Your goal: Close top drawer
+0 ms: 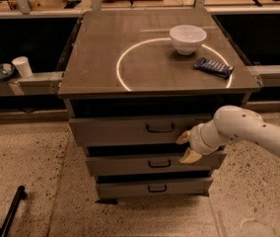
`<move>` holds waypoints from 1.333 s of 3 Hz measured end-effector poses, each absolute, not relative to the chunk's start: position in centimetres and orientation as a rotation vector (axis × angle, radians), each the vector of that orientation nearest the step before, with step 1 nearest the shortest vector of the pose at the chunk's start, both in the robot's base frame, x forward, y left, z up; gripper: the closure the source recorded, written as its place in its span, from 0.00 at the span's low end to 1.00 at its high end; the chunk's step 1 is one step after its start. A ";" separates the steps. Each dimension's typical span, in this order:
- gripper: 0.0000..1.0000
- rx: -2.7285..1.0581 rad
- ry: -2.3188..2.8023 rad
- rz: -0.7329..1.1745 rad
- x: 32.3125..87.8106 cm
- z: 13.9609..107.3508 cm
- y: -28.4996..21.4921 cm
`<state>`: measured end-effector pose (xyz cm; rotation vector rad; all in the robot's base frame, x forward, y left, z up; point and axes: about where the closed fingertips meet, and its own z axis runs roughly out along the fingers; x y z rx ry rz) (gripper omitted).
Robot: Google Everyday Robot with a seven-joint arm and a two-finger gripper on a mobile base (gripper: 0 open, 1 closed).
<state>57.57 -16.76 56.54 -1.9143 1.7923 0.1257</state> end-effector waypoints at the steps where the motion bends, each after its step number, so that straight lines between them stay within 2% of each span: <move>1: 0.19 -1.911 1.790 0.121 57.7 56.5 -16.7; 2: 0.00 -1.911 1.790 0.121 57.7 56.5 -16.7; 4: 0.00 -1.911 1.790 0.121 57.2 56.5 -16.8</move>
Offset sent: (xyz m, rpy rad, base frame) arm 0.0013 0.0004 0.0001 0.0009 -0.0050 -0.0017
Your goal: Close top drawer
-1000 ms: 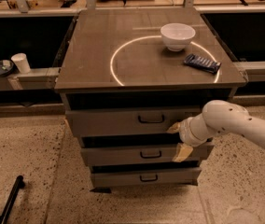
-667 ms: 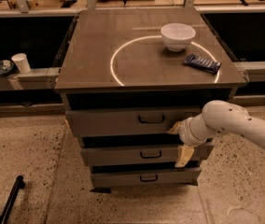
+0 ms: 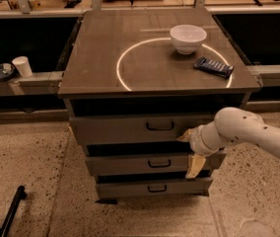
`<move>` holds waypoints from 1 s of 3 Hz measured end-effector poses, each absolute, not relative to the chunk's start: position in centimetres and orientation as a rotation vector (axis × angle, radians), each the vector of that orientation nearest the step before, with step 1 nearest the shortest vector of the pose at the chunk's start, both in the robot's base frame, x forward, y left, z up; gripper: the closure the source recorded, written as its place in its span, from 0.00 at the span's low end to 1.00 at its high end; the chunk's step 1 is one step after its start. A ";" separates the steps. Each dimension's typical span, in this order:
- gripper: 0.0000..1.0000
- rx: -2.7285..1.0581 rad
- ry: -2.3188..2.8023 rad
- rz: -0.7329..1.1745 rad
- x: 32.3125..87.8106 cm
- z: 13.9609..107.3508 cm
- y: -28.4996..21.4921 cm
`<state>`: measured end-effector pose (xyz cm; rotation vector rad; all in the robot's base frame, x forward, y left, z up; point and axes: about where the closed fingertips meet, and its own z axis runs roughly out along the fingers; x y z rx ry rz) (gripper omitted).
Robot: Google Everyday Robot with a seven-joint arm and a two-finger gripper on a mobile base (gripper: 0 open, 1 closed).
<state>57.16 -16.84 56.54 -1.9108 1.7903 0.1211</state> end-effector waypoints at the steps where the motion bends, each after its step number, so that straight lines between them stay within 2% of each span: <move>1: 0.00 -1.911 1.790 0.121 56.7 56.5 -16.9; 3: 0.03 -1.911 1.790 0.121 55.8 56.5 -17.1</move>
Offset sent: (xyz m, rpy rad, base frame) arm -0.1282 -0.0274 0.1071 -0.0494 -0.0570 0.1145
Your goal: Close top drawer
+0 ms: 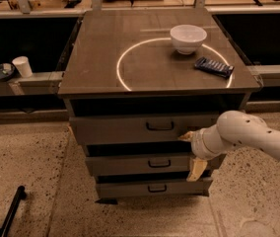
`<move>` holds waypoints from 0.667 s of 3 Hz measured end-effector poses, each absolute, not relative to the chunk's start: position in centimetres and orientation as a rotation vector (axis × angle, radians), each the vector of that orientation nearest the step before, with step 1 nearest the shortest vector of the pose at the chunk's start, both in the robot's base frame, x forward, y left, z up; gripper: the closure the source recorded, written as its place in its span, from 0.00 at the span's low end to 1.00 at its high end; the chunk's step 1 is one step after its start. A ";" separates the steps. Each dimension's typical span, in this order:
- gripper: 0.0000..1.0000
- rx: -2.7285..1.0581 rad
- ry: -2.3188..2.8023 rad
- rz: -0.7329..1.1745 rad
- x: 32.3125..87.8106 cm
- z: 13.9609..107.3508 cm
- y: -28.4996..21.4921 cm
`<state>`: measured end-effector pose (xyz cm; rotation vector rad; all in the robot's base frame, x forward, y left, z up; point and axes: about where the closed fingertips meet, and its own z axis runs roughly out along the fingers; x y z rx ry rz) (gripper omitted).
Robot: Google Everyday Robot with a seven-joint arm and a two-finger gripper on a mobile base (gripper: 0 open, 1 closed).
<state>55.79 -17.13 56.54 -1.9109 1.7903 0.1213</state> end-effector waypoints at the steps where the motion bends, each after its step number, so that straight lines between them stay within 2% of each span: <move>1: 0.25 -1.911 1.790 0.121 55.5 56.5 -17.2; 2: 0.46 -1.893 1.732 0.139 55.0 57.8 -17.6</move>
Offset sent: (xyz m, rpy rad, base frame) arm -0.0196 -0.0177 0.0478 0.1528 -0.1098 0.0784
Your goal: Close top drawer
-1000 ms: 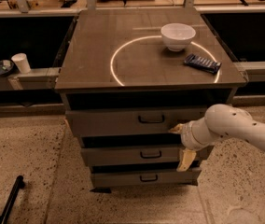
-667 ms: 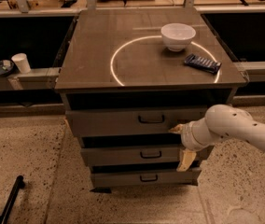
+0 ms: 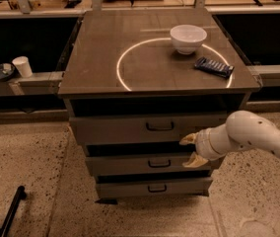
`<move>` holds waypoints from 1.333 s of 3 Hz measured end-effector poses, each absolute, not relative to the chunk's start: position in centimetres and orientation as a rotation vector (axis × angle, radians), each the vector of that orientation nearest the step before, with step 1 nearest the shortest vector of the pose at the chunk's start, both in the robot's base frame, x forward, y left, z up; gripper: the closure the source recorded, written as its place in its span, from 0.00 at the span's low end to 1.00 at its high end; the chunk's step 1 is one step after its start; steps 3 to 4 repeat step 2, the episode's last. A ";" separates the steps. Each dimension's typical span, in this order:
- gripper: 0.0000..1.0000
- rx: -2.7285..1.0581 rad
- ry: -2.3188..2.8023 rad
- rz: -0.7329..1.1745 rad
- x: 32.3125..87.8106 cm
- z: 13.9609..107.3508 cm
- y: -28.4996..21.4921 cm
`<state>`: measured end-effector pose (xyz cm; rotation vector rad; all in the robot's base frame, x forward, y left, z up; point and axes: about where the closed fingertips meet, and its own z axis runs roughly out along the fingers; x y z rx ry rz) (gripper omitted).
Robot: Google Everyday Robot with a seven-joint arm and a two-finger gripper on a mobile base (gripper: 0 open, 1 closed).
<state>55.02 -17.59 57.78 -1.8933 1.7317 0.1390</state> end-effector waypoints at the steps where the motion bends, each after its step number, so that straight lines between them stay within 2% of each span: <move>1: 0.33 -1.865 1.675 0.185 53.3 59.5 -19.5; 2: 0.10 -1.870 1.671 0.188 53.1 59.4 -19.7; 4: 0.10 -1.870 1.671 0.188 53.1 59.4 -19.7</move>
Offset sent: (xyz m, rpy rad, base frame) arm -0.0150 -0.0172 0.0153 0.0571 -0.0151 0.0211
